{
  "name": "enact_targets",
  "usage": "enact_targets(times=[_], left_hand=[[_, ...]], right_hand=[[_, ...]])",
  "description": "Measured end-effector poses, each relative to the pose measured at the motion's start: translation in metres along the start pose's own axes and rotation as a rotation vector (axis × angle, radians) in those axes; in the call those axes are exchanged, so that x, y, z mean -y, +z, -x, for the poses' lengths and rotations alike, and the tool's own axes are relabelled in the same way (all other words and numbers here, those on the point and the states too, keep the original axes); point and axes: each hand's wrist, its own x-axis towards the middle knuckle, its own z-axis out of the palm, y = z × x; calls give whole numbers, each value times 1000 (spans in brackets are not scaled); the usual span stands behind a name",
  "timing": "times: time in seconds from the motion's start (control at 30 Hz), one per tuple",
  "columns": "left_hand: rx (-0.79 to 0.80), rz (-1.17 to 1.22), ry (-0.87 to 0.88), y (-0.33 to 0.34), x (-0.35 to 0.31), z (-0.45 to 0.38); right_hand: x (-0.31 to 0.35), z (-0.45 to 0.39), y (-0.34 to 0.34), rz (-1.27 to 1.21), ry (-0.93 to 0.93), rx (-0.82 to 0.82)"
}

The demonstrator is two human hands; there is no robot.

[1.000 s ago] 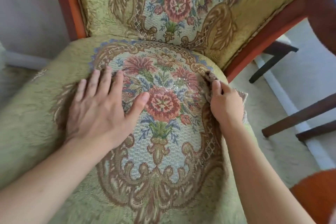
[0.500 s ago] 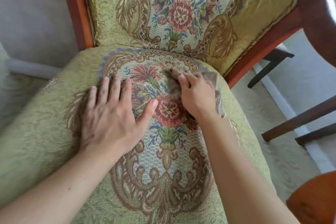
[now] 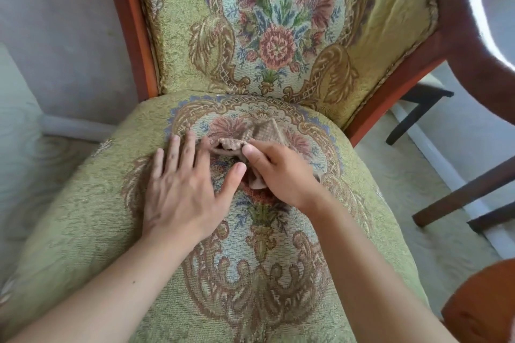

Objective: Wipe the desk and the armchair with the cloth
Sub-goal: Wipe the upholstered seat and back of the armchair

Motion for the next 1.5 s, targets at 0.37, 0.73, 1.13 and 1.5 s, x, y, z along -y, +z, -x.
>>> enact_targets(times=[0.37,0.73,1.13,1.5], left_hand=[[10,34,-1,0,1,3],[17,21,-8,2,-1,0],[7,9,-19,1,-4,1],[-4,47,-21,-6,-2,7]], right_hand=[[-13,47,-89,-775,368,-599],[-59,15,-36,251,348,-205],[-14,-4,-5,290,18,-29],[12,26,3,-275,-69,55]])
